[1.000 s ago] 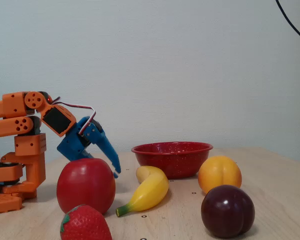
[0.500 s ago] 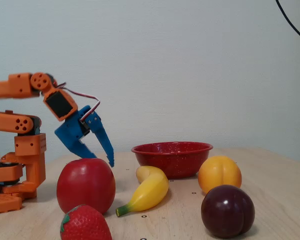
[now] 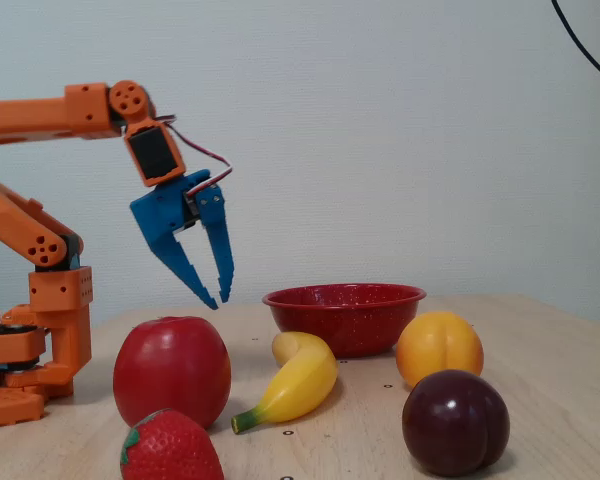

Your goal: Put the banana in the red bowl.

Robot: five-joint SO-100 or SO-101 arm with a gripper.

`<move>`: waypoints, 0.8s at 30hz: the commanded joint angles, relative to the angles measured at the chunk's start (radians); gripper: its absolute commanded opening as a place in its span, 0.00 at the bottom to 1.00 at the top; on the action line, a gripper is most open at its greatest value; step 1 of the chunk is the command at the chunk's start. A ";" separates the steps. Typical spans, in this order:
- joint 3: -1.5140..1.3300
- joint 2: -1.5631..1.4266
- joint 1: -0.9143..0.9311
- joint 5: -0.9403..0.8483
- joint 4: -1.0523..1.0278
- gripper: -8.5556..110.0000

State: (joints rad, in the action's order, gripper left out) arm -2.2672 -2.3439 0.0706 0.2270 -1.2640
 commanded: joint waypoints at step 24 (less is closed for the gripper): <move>0.351 0.439 -0.063 -0.015 -0.015 0.54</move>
State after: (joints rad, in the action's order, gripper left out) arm -2.0034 -1.8791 0.0215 0.2102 -1.3116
